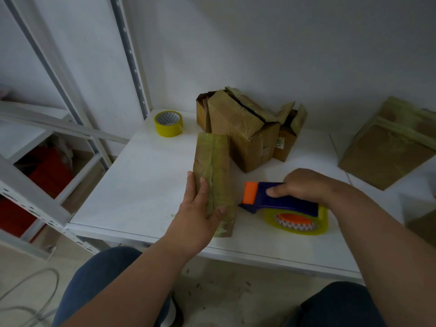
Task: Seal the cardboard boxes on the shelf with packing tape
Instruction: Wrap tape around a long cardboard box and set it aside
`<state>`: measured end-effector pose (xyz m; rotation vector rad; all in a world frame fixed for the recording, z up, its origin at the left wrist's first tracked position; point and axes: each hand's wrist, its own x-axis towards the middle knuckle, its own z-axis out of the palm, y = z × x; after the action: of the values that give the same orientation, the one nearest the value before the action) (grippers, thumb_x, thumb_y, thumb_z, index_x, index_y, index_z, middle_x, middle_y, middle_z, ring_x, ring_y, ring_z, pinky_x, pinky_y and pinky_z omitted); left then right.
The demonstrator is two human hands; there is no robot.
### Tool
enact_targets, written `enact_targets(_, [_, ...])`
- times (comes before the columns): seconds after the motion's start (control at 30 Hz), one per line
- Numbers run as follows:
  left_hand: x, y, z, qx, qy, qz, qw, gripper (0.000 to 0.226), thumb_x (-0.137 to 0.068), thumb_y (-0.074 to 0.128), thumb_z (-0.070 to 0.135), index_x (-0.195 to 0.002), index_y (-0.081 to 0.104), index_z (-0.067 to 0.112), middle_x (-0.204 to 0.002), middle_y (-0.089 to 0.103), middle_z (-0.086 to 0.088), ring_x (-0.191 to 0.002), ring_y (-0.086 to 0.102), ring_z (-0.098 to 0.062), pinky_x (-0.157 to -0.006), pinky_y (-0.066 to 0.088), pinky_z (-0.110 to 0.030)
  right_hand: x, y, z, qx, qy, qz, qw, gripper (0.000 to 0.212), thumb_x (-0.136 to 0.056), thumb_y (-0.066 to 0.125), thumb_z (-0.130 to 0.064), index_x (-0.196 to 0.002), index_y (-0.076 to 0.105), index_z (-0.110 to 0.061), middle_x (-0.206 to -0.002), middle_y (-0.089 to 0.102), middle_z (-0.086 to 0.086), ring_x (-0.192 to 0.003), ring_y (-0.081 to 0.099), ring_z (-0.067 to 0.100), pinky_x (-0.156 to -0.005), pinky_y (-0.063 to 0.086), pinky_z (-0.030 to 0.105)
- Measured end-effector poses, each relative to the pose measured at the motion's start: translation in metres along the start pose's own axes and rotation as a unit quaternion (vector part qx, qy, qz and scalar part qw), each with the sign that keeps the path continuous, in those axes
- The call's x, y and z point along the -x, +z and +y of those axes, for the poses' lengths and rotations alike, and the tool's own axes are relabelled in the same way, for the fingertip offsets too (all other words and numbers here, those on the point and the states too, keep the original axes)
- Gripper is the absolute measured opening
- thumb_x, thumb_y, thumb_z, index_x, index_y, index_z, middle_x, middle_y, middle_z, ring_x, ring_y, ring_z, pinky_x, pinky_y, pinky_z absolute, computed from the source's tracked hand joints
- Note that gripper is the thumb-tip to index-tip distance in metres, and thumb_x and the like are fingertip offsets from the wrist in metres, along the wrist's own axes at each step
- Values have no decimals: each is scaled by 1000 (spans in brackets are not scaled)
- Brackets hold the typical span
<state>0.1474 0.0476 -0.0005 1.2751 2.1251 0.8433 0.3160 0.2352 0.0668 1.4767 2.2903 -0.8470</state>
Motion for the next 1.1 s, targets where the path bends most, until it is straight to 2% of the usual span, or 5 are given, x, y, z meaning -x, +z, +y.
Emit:
enact_targets(0.13, [7,1,1,-54,-9,57,997,80,-88,25,72,-154,-4,36,-161,-22,8,-150,-9,-21,-121,11,-49,39,10,33,-159,-68,79,982,43,-77,72,-53,-84,65,-11,-81,66,7,-72,62,20,-60,38,27])
enact_targets(0.27, [19,-12,25,-39,41,182,982,65,-89,30,63,-147,37,37,-157,28,6,-143,22,-21,-110,26,-51,78,27,45,-220,-128,105,961,45,-63,69,-58,-87,64,-21,-74,68,-4,-64,63,6,-55,42,17])
enact_targets(0.43, [27,-25,59,177,-18,14,984,30,-94,54,47,-122,59,38,-117,61,19,-107,56,0,-82,44,-17,103,50,47,-301,-195,102,928,51,-53,68,-60,-91,67,-27,-86,72,-5,-74,67,8,-61,50,15])
enact_targets(0.57, [34,-22,62,384,-43,-158,909,30,-85,69,47,-97,73,20,-97,72,-2,-95,65,-19,-92,51,-36,111,59,43,-326,-227,86,914,40,-55,70,-59,-89,66,-39,-88,72,-3,-79,68,11,-66,54,21])
enact_targets(1.1, [46,-31,59,506,-155,-150,835,49,-96,43,43,-80,73,8,-84,70,-11,-74,64,-20,-79,51,-41,121,70,38,-340,-229,79,909,47,-53,71,-69,-89,68,-39,-89,72,-1,-77,68,12,-63,52,22])
